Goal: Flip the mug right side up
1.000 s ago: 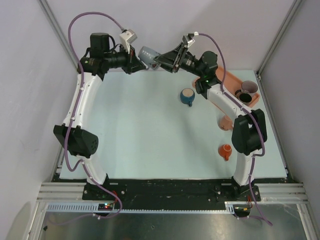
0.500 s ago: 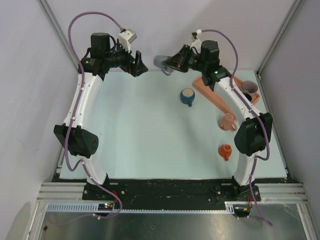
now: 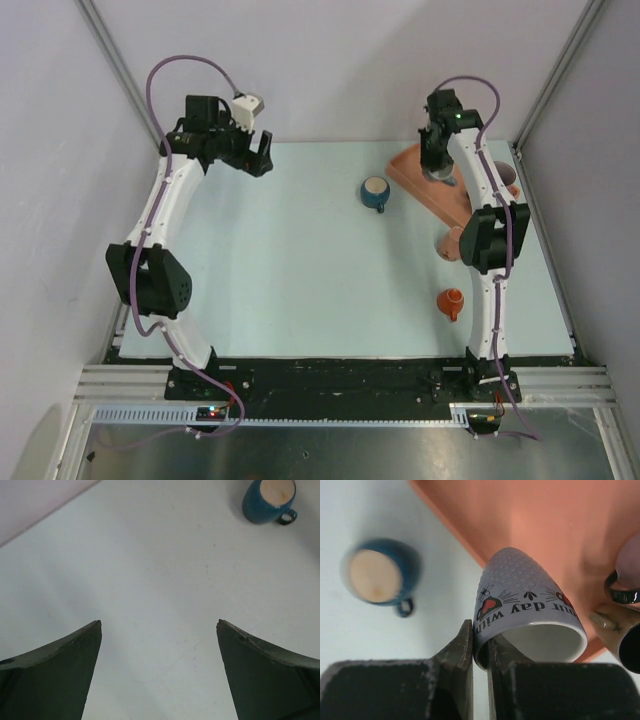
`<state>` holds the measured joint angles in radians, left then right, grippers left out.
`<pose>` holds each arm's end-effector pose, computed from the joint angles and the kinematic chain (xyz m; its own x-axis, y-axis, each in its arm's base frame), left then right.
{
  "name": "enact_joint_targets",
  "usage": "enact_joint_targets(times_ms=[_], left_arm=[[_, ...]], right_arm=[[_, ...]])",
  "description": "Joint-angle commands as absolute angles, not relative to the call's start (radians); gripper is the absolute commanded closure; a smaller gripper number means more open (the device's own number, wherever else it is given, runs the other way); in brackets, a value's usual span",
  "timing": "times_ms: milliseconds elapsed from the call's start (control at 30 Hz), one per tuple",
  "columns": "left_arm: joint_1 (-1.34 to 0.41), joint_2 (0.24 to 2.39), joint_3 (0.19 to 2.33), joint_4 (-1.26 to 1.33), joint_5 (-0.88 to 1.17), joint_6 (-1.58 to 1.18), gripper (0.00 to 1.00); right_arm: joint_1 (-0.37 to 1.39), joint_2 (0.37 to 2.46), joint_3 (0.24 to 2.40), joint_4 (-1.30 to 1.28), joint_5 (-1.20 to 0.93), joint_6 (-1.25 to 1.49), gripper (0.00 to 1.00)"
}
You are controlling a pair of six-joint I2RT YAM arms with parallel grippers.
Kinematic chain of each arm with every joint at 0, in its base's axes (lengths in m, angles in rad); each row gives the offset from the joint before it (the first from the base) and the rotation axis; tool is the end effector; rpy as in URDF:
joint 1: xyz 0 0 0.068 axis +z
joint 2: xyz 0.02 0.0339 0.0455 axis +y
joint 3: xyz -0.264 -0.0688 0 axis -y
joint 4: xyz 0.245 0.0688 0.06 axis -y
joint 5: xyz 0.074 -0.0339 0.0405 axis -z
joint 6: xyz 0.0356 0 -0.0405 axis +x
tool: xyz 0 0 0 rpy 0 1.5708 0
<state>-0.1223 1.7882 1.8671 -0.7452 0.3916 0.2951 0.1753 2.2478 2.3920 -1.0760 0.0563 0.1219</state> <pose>0.3958 -0.0623 0.3843 -0.4675 0.3283 -0.8207 0.5712 0.8208 0.0029 0.4775 0.0825 0.3259 -0.8017 -0.0187 -0.5975 -0.0439 0.9987 0.0277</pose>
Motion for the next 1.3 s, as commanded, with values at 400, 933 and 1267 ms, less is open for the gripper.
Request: enact_joint_targets(times_ms=[400, 933, 1267], left_arm=[[-0.126, 1.681, 1.755, -0.73, 0.38, 0.354, 0.0], [-0.145, 1.667, 1.71, -0.729, 0.449, 0.379, 0.0], [-0.145, 1.617, 1.661, -0.73, 0.47, 0.37, 0.0]], right_arm=[[0.105, 2.41, 2.4, -1.192, 0.162, -0.004, 1.0], [0.075, 2.369, 2.434, -1.172, 0.107, 0.028, 0.27], [0.238, 2.087, 2.209, -0.978, 0.239, 0.011, 0.01]])
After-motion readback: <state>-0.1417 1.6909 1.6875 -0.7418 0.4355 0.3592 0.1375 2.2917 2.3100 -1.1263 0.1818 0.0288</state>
